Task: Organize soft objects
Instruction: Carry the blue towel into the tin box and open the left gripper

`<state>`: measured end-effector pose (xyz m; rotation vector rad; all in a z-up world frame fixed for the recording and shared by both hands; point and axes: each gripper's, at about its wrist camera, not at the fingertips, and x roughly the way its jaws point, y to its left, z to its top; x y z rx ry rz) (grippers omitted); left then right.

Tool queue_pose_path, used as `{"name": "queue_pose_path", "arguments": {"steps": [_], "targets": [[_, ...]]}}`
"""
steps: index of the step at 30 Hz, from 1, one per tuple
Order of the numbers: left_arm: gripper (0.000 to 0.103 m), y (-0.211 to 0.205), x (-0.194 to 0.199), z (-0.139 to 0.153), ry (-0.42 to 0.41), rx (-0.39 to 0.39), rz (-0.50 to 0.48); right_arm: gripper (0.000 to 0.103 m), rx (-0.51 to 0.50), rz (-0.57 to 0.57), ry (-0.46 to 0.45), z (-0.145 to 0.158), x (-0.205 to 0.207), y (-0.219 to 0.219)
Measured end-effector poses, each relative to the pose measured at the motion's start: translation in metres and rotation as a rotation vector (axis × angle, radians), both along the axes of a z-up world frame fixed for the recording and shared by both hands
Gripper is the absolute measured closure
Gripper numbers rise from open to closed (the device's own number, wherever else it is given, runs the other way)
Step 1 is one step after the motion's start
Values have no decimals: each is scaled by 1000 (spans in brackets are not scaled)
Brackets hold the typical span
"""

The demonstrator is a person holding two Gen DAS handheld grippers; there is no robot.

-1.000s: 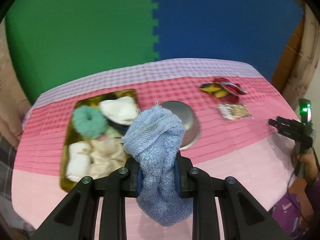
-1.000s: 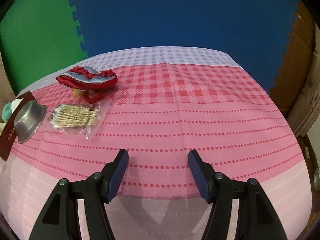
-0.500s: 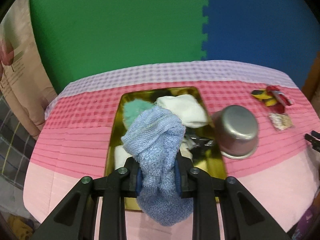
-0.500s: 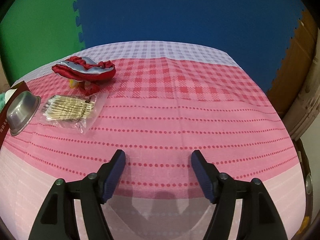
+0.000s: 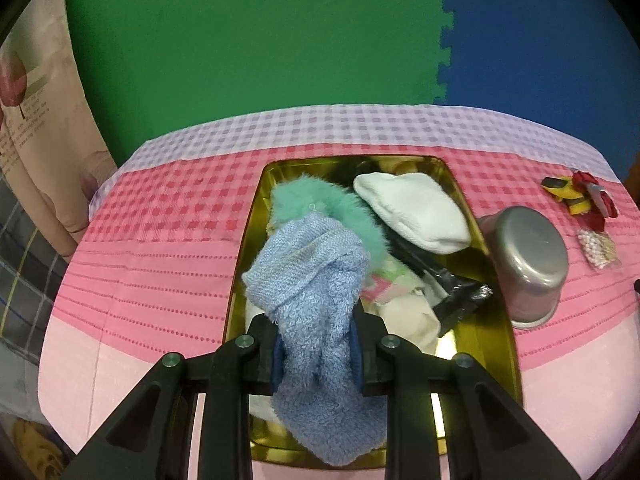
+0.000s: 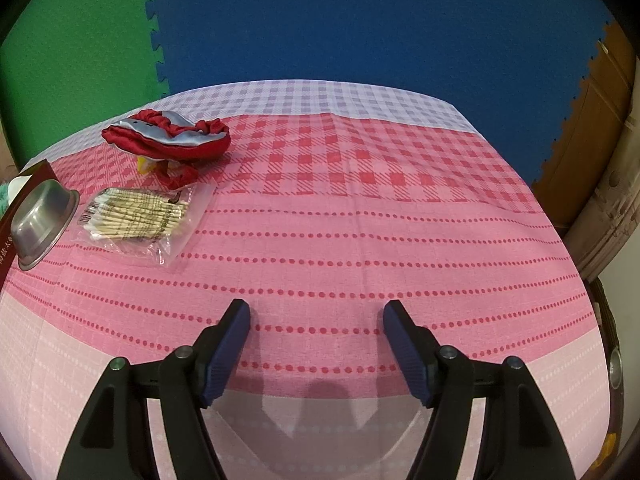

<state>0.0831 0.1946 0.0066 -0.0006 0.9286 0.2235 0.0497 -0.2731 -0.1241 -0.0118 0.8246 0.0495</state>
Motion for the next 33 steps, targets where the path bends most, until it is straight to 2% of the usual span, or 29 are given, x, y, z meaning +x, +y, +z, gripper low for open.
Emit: {"name": "queue_pose_path", "arguments": {"steps": [8, 16, 33], "targets": [[77, 8, 10, -13, 29, -3, 10, 32, 0, 0, 0, 0, 0, 0], [67, 8, 15, -21, 44, 16, 14, 32, 0, 0, 0, 0, 0, 0], [51, 3, 5, -10, 34, 78, 15, 32, 0, 0, 0, 0, 0, 0]]}}
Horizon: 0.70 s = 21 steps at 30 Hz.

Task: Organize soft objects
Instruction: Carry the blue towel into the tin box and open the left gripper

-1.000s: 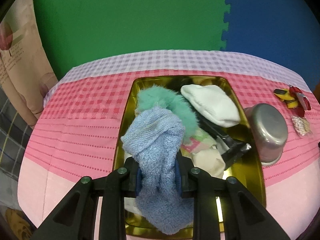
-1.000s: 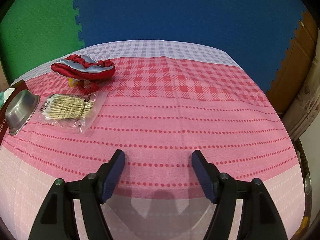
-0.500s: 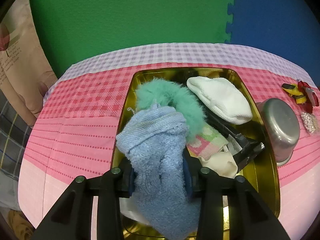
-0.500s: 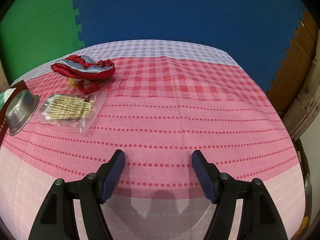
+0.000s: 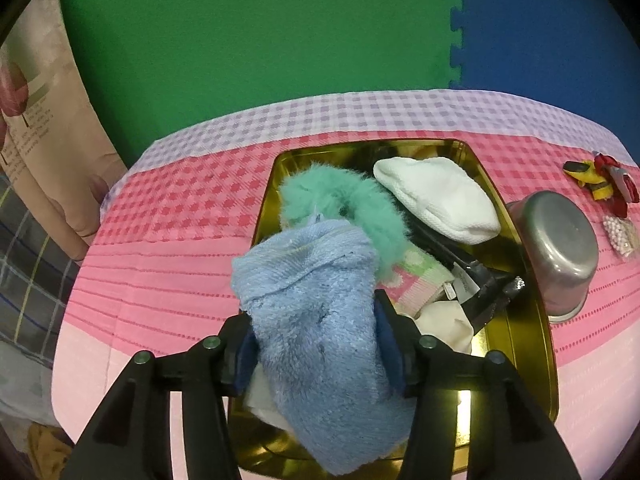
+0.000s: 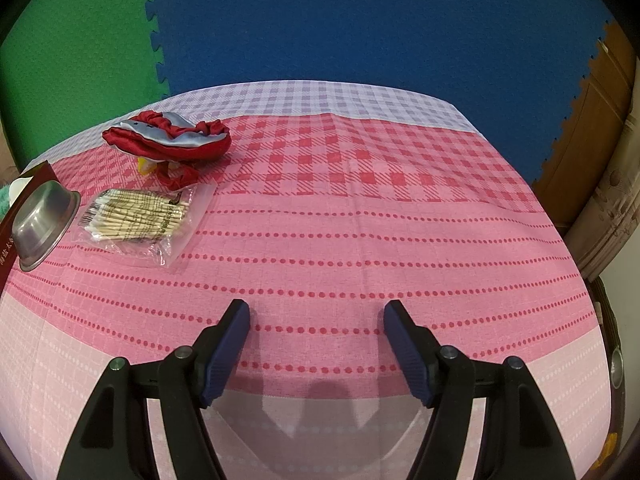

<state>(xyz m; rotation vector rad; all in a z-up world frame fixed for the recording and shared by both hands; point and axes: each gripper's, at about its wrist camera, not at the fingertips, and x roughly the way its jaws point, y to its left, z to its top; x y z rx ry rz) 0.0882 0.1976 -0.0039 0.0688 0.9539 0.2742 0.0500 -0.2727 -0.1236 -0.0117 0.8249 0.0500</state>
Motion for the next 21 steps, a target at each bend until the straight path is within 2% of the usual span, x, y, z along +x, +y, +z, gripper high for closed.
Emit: {"name": "queue_pose_path", "arguments": {"steps": [9, 21], "targets": [[45, -4, -8, 9, -11, 36, 4, 32, 0, 0, 0, 0, 0, 0], [39, -9, -23, 22, -49, 43, 6, 32, 0, 1, -1, 1, 0, 0]]}}
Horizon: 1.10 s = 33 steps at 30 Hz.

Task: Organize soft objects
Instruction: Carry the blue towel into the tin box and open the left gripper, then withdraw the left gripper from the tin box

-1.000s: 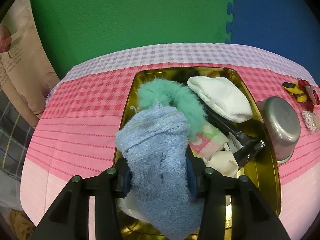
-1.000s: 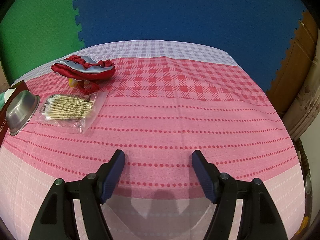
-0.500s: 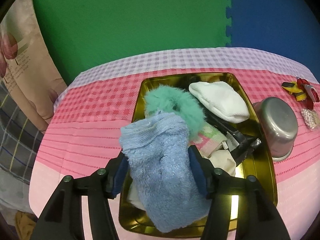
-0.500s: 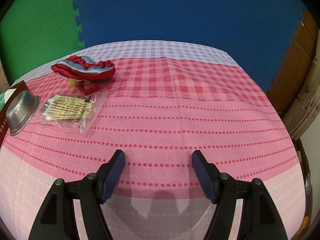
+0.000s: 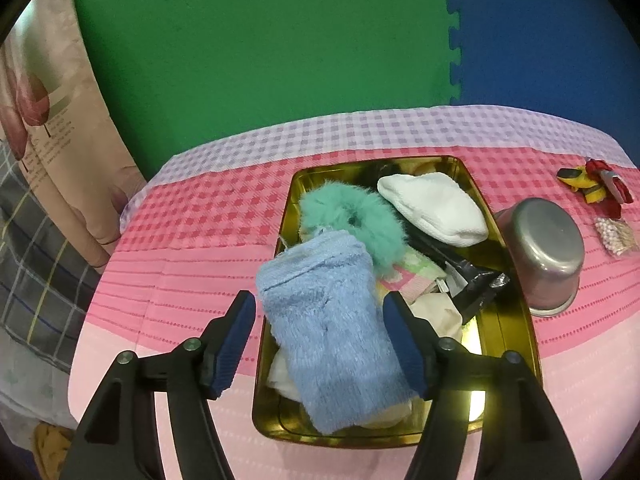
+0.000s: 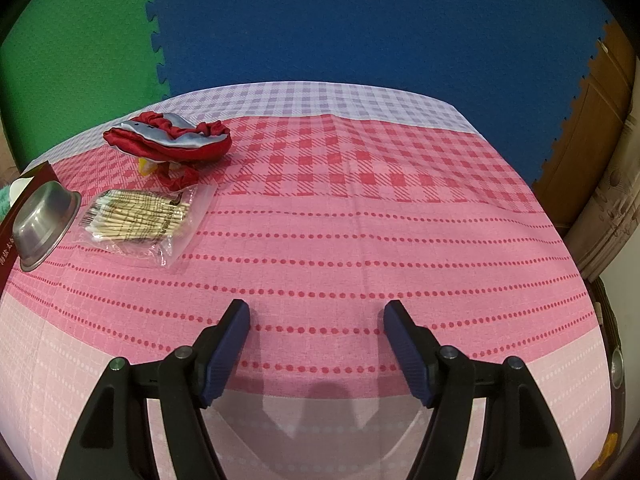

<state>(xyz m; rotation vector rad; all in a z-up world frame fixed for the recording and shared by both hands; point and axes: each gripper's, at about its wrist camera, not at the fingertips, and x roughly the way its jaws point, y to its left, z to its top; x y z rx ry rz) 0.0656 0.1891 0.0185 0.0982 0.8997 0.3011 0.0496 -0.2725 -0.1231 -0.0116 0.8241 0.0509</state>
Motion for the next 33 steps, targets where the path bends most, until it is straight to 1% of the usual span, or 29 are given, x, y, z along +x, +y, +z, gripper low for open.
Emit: {"name": "queue_pose_path", "arguments": {"steps": [3, 5, 7, 12, 18, 23, 27, 33], "targets": [[37, 0, -4, 3, -3, -12, 11, 32, 0, 0, 0, 0, 0, 0], [37, -2, -9, 6, -19, -23, 15, 32, 0, -1, 0, 0, 0, 0], [31, -7, -15, 10, -31, -28, 12, 32, 0, 0, 0, 0, 0, 0], [28, -25, -33, 16, -52, -22, -12, 32, 1, 0, 0, 0, 0, 0], [23, -41, -57, 17, -67, -73, -14, 32, 0, -1, 0, 0, 0, 0], [22, -55, -75, 12, -60, -111, -20, 32, 0, -2, 0, 0, 0, 1], [20, -58, -84, 5, -44, -139, -11, 32, -5, 1, 3, 0, -1, 1], [20, -57, -92, -16, -5, -165, 23, 32, -6, 2, 3, 0, 0, 1]]}}
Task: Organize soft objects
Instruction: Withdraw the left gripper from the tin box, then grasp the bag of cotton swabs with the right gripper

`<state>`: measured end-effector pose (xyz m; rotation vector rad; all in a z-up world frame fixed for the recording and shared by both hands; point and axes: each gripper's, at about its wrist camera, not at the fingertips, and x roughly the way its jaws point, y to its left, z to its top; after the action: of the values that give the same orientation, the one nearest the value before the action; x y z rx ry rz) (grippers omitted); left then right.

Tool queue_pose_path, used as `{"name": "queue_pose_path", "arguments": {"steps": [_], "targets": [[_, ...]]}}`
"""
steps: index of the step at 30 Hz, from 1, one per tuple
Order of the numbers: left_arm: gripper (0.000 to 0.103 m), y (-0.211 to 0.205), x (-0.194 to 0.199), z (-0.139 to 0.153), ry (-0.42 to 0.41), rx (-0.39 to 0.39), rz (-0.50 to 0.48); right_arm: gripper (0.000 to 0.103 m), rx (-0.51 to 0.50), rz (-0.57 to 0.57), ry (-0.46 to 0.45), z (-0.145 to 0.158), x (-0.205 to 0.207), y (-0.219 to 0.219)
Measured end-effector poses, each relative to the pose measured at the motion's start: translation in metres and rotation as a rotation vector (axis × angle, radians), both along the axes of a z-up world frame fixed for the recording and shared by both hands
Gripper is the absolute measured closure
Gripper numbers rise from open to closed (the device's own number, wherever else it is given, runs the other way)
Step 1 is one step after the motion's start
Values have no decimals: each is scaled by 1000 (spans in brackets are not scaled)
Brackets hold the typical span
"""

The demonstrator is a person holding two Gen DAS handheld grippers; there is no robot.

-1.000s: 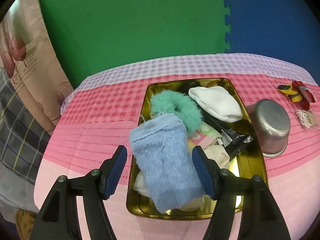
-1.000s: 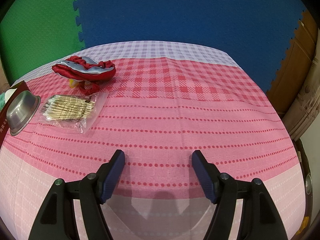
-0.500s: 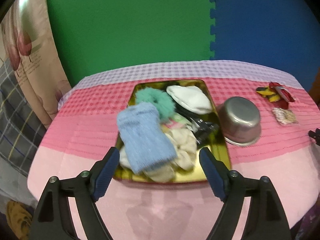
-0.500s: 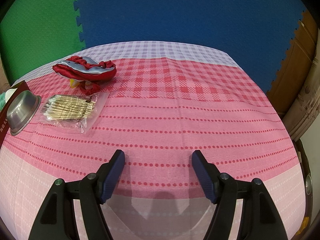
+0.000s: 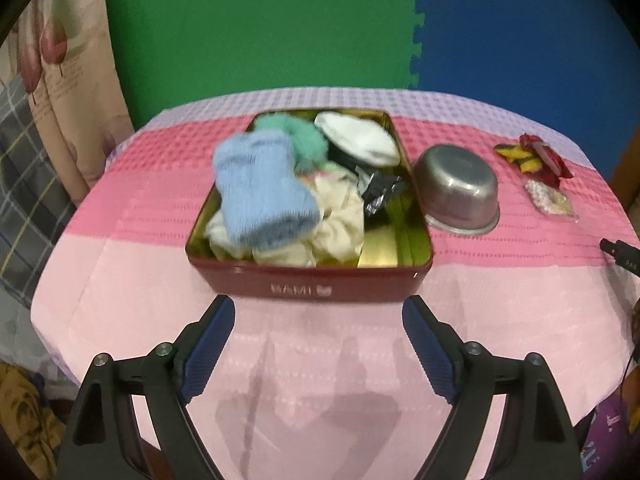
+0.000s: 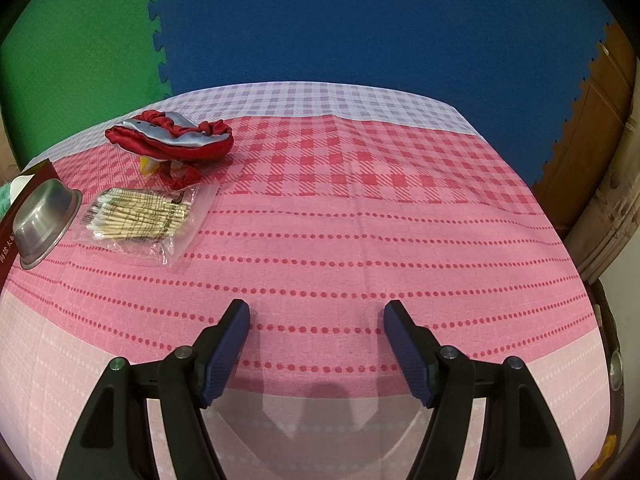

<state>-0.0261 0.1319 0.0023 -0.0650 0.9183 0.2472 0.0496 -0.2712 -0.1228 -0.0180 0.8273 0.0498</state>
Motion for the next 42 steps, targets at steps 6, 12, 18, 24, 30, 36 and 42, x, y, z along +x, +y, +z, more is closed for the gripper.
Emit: {"name": "queue_pose_path", "arguments": {"steps": [6, 12, 18, 24, 30, 36, 42], "targets": [[20, 3, -2, -28, 46, -5, 9, 31, 6, 13, 2, 0, 1, 1], [19, 8, -1, -52, 96, -26, 8, 31, 72, 92, 7, 5, 2, 7], [8, 14, -2, -57, 72, -60, 19, 32, 72, 292, -2, 23, 9, 58], [1, 12, -4, -59, 54, -54, 12, 31, -69, 497, -28, 34, 29, 121], [1, 13, -3, -60, 43, -55, 7, 31, -186, 669, 22, 26, 55, 157], [0, 13, -2, -60, 42, -55, 7, 31, -211, 760, 121, 16, 84, 165], [0, 12, 0, -61, 33, -52, 8, 74, -135, 669, 185, 23, 101, 146]]}}
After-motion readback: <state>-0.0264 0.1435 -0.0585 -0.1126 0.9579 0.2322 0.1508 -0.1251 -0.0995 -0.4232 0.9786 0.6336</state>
